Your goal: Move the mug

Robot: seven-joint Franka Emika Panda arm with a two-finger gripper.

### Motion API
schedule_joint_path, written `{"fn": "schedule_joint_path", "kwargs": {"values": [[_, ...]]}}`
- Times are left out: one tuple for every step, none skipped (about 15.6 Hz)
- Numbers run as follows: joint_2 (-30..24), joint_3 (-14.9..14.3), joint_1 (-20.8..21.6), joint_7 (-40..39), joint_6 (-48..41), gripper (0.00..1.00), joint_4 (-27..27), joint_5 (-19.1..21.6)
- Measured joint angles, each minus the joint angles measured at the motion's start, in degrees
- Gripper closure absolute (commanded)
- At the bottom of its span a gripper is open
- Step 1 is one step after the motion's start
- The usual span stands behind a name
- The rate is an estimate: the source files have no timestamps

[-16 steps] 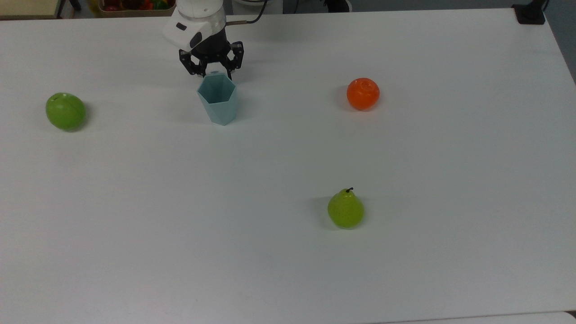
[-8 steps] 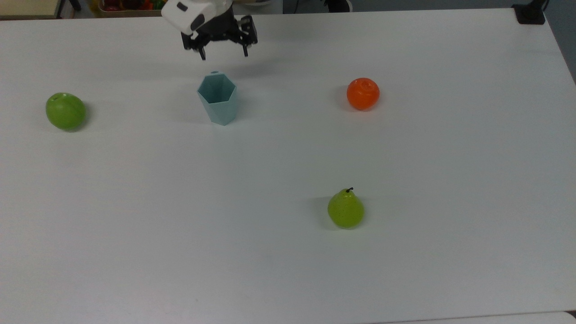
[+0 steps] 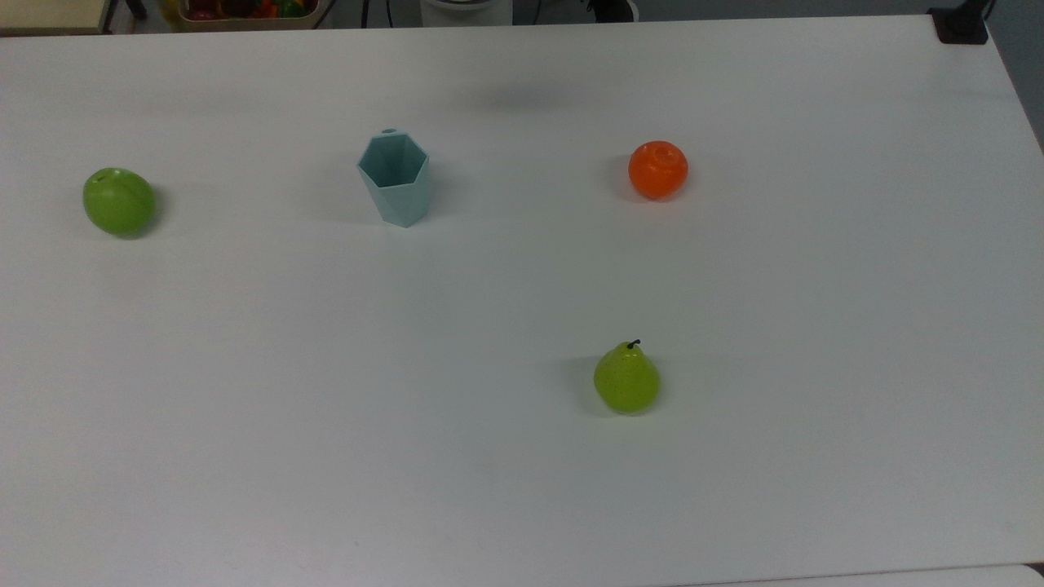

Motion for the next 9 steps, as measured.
{"fn": "schedule_joint_path", "kwargs": {"values": [[0.0,0.6,0.0,2.0,-0.6,0.00,1.8,0.6],[0.0,1.0,0.0,3.7,-0.8,0.00,3.4,1.5],[0.1,1.1,-0.1,4.6,-0.8,0.00,4.4,2.2],[0.1,1.1,-0.3,5.0,-0.8,0.00,5.2,2.4],[0.1,1.0,-0.7,5.0,-0.8,0.00,5.6,2.4],[0.2,1.0,-1.1,5.0,-0.3,0.00,5.7,2.4],[0.5,0.8,-1.4,5.0,1.1,0.00,5.7,2.4],[0.8,0.6,-1.6,5.0,3.5,0.00,5.7,2.4],[1.2,0.2,-1.7,5.0,6.0,0.00,5.7,2.4]]}}
